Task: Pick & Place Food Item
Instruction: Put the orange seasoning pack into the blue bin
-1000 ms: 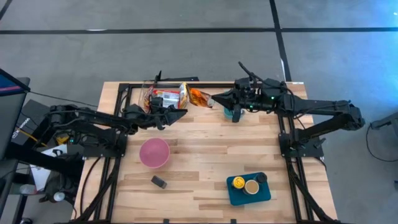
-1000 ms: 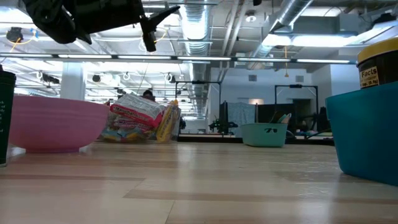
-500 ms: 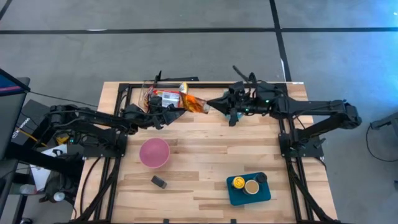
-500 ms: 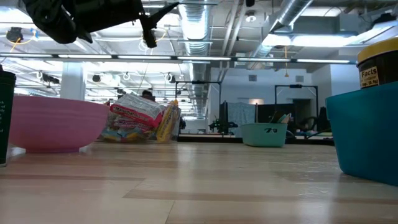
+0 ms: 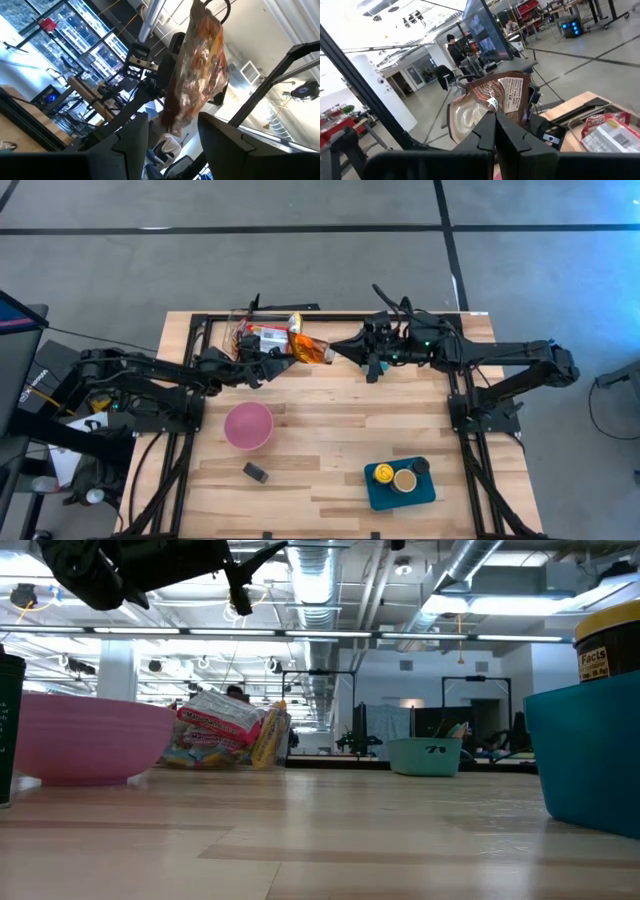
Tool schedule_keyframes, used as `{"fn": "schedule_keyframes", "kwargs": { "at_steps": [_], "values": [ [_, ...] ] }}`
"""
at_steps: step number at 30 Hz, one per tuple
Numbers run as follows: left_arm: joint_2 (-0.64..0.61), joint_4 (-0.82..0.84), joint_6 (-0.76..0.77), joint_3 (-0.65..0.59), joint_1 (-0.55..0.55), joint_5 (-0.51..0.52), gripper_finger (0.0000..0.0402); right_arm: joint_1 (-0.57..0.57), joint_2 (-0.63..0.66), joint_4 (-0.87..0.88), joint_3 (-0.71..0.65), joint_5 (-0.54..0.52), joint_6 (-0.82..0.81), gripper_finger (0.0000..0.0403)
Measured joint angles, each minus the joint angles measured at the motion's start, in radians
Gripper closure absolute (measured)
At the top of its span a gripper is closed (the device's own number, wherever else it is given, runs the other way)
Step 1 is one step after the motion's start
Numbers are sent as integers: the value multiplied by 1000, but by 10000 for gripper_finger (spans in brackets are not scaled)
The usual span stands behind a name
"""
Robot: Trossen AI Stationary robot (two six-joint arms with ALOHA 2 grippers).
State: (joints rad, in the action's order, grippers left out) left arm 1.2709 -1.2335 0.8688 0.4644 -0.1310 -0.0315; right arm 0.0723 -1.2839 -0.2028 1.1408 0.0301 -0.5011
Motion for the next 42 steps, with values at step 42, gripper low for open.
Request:
{"fn": "schedule_keyframes", "kwargs": {
  "at_steps": [42],
  "values": [
    [0, -2, -26, 0, -5, 0, 356, 2, 0, 79, 0, 14, -83, 403]
  ]
}}
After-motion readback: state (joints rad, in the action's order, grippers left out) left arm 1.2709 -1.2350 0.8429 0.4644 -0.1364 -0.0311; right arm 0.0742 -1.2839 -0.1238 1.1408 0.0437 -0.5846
